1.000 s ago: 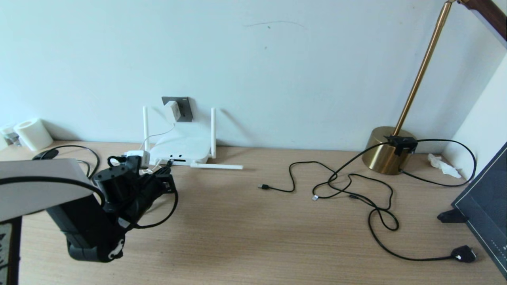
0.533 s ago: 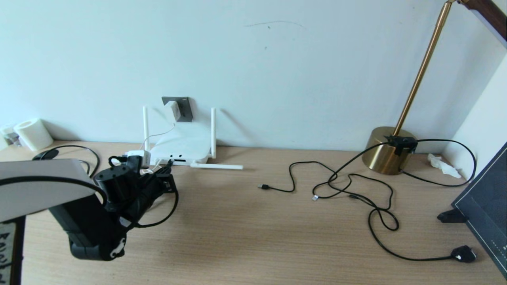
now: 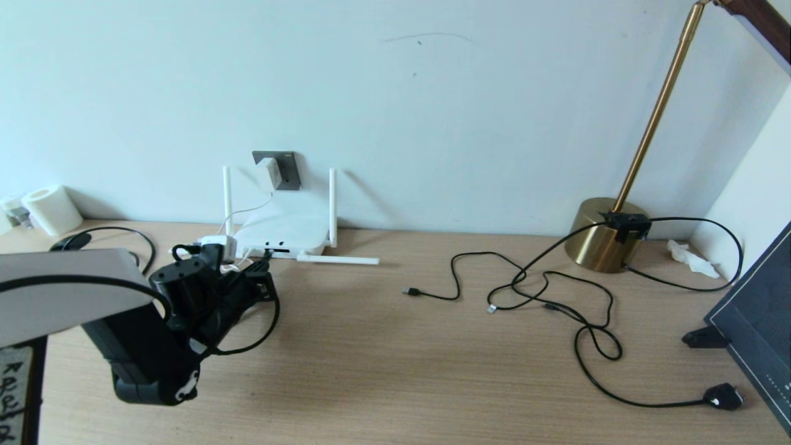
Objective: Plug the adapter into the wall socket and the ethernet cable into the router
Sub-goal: Align cable and router interface
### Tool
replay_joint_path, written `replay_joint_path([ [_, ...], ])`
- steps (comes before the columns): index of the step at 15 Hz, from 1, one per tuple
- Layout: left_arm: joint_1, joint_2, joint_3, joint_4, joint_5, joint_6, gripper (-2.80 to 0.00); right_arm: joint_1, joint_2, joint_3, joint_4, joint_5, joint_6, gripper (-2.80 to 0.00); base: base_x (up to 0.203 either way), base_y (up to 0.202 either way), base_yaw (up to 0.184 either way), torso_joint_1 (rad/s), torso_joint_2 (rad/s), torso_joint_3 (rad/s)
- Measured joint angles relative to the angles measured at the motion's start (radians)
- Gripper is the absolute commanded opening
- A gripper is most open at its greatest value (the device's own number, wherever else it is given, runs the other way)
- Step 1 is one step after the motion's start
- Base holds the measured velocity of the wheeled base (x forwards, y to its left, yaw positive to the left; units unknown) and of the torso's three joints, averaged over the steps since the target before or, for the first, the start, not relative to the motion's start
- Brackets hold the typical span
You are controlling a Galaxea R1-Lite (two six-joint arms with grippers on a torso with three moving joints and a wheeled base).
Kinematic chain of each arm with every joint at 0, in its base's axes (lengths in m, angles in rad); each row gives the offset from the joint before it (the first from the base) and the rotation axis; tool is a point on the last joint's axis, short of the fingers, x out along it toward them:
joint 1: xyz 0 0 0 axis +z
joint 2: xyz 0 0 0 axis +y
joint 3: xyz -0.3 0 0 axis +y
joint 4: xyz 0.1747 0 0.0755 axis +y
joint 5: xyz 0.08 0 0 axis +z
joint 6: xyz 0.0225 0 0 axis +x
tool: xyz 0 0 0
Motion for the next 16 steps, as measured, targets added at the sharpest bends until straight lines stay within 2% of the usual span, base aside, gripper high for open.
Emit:
replay_joint_path([
  [16,0.021,0.018,-0.025,0.0,-0.011,-0.001,-2.8,0.0,0.0,0.0,0.0,0.0,0.0,0.0,0.0,0.0,0.0,0.0,0.0,0.0],
])
